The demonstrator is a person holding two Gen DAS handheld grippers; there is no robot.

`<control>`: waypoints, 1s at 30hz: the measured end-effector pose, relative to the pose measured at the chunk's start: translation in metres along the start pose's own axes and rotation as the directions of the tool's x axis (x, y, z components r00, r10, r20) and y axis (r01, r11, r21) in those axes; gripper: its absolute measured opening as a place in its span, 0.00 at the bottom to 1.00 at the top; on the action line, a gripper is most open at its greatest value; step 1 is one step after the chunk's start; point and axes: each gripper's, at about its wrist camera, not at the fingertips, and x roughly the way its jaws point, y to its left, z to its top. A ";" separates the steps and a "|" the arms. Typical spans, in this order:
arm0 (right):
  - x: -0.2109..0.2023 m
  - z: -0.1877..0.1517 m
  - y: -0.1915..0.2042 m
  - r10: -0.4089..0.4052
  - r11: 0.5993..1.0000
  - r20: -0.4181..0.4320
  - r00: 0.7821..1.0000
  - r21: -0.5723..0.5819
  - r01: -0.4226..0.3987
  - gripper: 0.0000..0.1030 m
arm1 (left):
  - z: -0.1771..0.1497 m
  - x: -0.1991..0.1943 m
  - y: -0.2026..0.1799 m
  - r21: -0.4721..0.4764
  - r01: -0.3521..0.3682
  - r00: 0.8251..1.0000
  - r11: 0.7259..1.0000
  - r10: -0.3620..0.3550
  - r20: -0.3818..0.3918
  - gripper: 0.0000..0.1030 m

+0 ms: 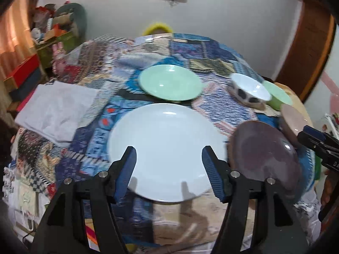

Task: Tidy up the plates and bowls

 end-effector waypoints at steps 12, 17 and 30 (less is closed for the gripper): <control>0.054 0.023 0.038 0.081 0.993 -0.086 0.993 -0.080 -0.088 0.69 | -0.006 0.026 0.052 -0.108 -0.026 0.998 0.994 0.020 -0.051 0.68; 0.083 0.029 0.052 0.109 0.985 -0.151 0.982 -0.113 -0.127 0.68 | -0.012 0.041 0.060 -0.121 -0.009 0.996 0.993 -0.001 -0.088 0.67; 0.140 0.043 0.074 0.142 0.961 -0.339 0.930 -0.178 -0.212 0.45 | -0.016 0.052 0.073 -0.144 0.024 0.991 0.989 -0.042 -0.124 0.35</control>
